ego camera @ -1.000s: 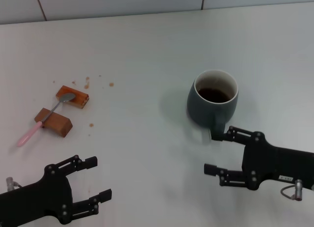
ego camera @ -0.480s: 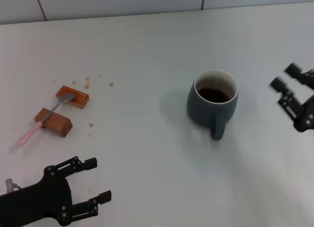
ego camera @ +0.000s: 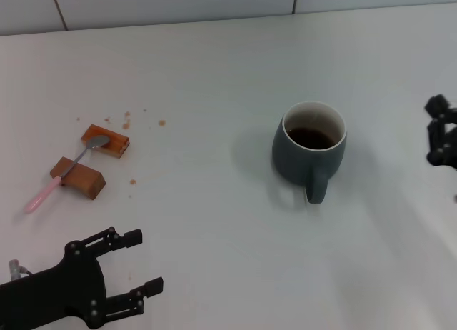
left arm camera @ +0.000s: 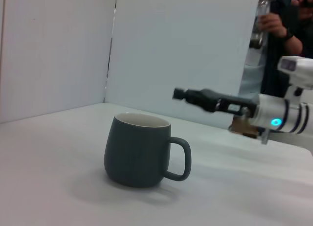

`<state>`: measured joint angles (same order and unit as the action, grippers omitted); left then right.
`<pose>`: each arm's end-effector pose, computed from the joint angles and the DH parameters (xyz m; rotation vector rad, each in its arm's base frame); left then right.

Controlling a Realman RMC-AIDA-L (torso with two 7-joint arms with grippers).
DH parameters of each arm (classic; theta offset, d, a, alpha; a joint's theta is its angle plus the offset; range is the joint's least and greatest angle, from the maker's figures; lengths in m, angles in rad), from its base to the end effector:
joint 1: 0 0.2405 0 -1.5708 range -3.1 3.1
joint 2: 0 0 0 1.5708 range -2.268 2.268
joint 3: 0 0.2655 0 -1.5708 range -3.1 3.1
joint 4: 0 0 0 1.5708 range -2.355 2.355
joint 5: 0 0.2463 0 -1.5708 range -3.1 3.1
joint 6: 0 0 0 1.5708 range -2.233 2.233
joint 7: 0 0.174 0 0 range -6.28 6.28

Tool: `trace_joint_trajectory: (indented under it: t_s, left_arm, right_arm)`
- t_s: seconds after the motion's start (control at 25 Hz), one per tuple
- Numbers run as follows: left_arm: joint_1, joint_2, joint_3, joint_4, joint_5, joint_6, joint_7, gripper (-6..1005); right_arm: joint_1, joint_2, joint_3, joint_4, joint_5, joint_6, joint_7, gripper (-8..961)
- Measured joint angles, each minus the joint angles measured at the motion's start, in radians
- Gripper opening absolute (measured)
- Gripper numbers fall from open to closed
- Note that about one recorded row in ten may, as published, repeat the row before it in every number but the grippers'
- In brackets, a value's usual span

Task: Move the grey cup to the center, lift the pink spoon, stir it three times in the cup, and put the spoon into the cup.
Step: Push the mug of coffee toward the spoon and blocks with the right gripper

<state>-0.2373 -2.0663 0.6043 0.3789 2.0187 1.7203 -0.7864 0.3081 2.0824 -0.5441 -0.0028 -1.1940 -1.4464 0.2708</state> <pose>-0.3580 0.2251 -0.0648 -2.6772 -0.4621 -0.8480 0.3782 0.2994 -0.0451 -1.7855 0.4423 0.7481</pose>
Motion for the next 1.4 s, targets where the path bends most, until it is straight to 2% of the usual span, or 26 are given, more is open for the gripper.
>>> trace_joint_trajectory:
  t_s: [0.16,0.36,0.8,1.4]
  left_arm:
    - [0.001,0.000,0.000,0.000,0.000,0.000,0.002,801]
    - [0.000,0.001,0.000,0.000,0.001,0.001,0.003,801]
    - [-0.003,0.002,0.000,0.000,0.002,0.001,-0.002,801]
    - [-0.003,0.002,0.000,0.000,0.002,0.001,-0.003,801]
  right_arm:
    - [0.057,0.000,-0.026,0.023,-0.049,0.110,-0.006,109]
    - [0.104,0.003,-0.031,0.059,-0.166,0.138,-0.038,46]
    - [0.182,0.004,-0.033,0.133,-0.236,0.187,-0.034,47]
    - [0.345,0.008,-0.036,0.245,-0.308,0.287,-0.038,46]
